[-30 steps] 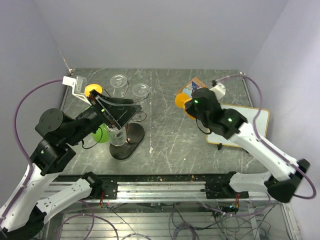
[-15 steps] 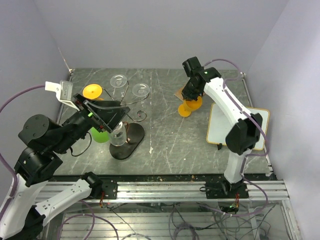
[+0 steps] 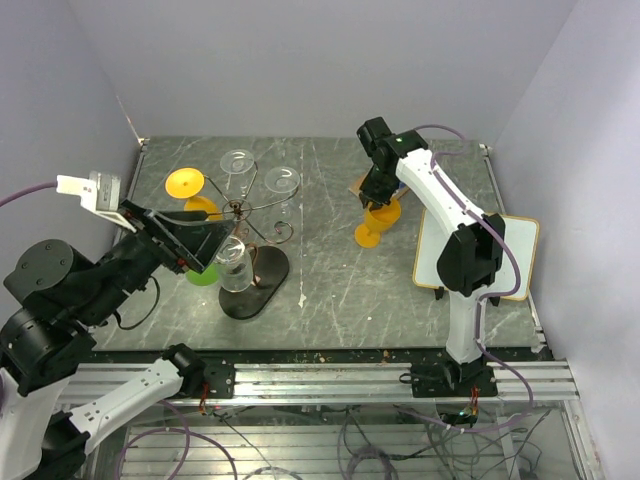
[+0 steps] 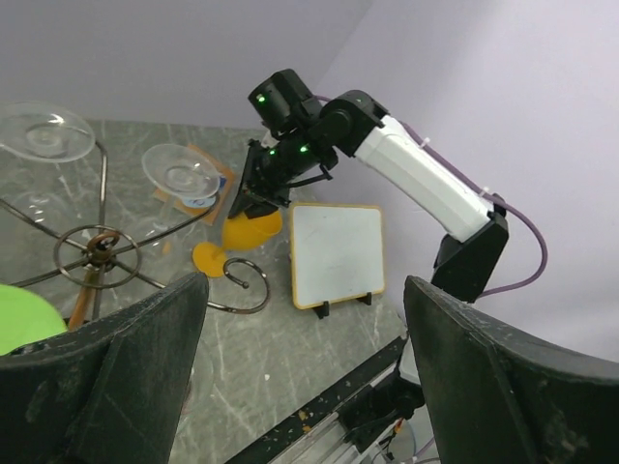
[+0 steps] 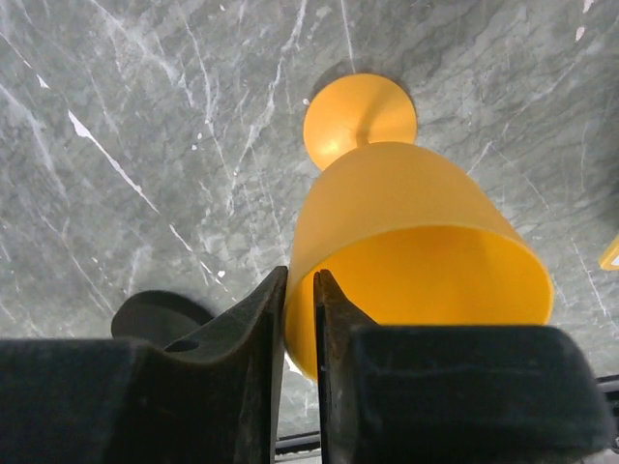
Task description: Take the wine glass off the wine glass rack
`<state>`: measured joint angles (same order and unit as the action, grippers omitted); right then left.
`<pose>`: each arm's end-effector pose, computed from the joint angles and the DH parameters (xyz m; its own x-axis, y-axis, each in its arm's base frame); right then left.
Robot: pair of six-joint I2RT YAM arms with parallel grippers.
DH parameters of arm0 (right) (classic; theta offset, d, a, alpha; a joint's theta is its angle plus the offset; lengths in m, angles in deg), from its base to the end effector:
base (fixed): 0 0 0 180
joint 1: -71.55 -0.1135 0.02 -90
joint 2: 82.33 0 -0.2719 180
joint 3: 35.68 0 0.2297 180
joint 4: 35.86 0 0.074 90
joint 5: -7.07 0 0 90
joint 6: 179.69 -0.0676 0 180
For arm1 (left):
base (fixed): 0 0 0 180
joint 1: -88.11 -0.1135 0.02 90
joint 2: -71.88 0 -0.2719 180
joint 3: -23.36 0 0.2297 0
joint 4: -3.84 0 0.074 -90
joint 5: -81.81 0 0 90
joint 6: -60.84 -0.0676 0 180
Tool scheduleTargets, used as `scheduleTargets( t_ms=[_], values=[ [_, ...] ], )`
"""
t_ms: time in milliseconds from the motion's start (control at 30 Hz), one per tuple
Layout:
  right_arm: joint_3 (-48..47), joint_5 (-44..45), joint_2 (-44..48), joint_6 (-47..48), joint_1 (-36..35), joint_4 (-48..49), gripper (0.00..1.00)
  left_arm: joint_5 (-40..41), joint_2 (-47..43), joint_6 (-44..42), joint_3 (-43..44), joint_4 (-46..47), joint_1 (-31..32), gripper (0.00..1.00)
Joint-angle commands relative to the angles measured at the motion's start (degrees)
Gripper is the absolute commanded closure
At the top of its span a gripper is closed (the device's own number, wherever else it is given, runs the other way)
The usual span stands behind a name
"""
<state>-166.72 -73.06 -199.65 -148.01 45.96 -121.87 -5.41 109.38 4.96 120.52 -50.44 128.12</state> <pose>0.3754 0.1669 0.2756 -0.7733 0.5592 -0.2987 0.5324 0.8286 0.1731 0.0490 -0.0368 0.4905 -0.2800 -0.4964 -0.8217 0.5413 0.6252 -0.5622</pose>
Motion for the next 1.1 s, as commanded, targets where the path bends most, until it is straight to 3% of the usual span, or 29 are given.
scheduleTargets(
  t_ms=[0, 167, 367, 467, 600, 733, 933, 1067],
  values=[
    [-2.66, 2.21, -0.04, -0.09, 0.01, -2.86, 0.78, 3.98, 0.62, -1.37, 3.17, -7.22, 0.16, 0.08],
    [-3.42, 3.66, 3.51, 0.79, 0.05, -1.83, 0.56, 6.35, 1.73, -0.76, 4.35, -13.78, 0.09, 0.05],
    [-3.57, 3.79, 7.77, 4.63, 0.01, 0.70, 0.21, 7.85, 3.19, -0.76, 5.10, -19.09, 0.16, 0.00],
    [-2.05, 4.77, 10.99, 5.39, -0.06, 1.98, 0.11, 8.87, 4.25, -1.37, 6.28, -21.71, 0.16, 0.00],
    [2.83, 4.64, 16.52, 6.96, 0.01, 6.20, 0.08, 9.38, 5.51, -2.43, 7.75, -24.75, 0.13, 0.00],
    [12.77, 3.15, 23.54, 11.04, 0.09, 14.47, 0.07, 7.80, 6.88, -6.13, 9.12, -26.13, 0.09, 0.06],
    [27.71, -9.27, 34.98, 27.88, 0.27, 33.11, 0.08, 2.76, 11.98, -14.98, 11.32, -26.24, 0.11, 0.12],
    [34.23, -13.52, 41.60, 31.44, 0.27, 39.08, 0.09, 1.24, 16.45, -17.61, 13.45, -28.62, 0.16, 0.16]
  ],
)
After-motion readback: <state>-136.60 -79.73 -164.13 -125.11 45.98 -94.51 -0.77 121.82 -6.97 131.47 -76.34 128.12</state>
